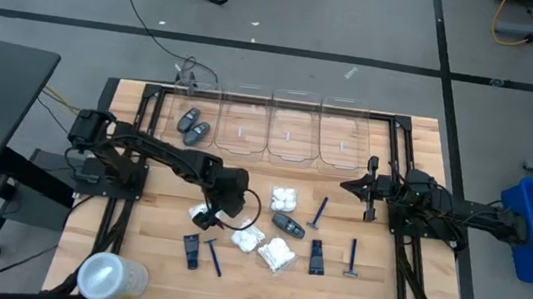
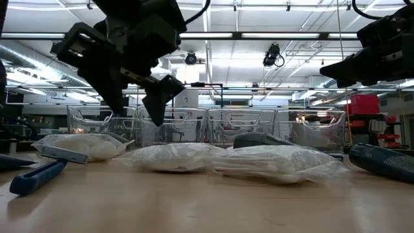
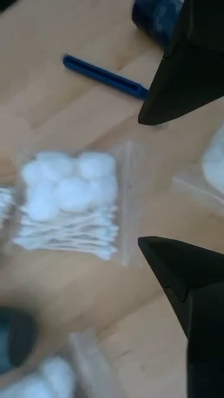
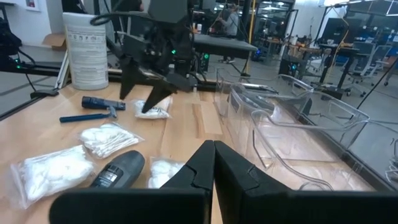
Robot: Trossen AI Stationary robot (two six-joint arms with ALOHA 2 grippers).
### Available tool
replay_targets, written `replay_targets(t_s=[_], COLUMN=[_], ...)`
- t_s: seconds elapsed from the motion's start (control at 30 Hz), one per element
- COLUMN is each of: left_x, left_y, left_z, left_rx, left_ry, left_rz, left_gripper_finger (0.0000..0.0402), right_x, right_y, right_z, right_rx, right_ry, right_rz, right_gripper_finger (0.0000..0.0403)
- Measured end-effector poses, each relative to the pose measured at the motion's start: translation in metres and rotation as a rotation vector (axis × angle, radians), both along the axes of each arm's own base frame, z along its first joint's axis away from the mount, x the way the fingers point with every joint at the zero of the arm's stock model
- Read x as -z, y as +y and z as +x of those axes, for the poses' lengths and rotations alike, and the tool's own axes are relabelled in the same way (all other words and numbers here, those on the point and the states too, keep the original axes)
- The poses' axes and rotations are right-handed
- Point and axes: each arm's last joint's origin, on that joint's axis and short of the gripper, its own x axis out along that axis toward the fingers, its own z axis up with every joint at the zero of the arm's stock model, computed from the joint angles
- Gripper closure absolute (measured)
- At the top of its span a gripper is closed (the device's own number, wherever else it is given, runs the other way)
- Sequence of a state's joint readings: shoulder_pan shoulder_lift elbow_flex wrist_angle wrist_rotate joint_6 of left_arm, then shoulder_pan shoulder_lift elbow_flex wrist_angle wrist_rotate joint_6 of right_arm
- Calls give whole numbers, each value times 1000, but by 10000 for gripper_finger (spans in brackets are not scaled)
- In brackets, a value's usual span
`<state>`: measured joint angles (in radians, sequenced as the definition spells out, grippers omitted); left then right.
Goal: Pick & Place Travel size toiletries
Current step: Put the white vanity pack into the middle left transparent bin
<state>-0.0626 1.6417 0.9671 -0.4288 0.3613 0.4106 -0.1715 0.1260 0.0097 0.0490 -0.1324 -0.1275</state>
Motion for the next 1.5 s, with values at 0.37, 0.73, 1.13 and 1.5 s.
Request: replay_targets(t_s=[0.37, 0.73, 1.13, 1.5], left_x=[25, 43, 43, 44], left_y=[14, 14, 17, 17], left_z=[5, 5, 5, 5], left_rx=[0, 13, -6, -9], left_ry=[81, 166, 175, 175], left_rz=[-90, -135, -101, -92], left_gripper_finger=[84, 96, 172, 218], right_x=[1, 2, 2, 2], right_y=[0, 0, 0, 0], right_z=[1, 1, 1, 1], right_rx=[0, 0, 0, 0], right_ry=[9, 19, 19, 19], right_rz=[1, 3, 3, 3], right_gripper_finger=[389, 389, 389, 389])
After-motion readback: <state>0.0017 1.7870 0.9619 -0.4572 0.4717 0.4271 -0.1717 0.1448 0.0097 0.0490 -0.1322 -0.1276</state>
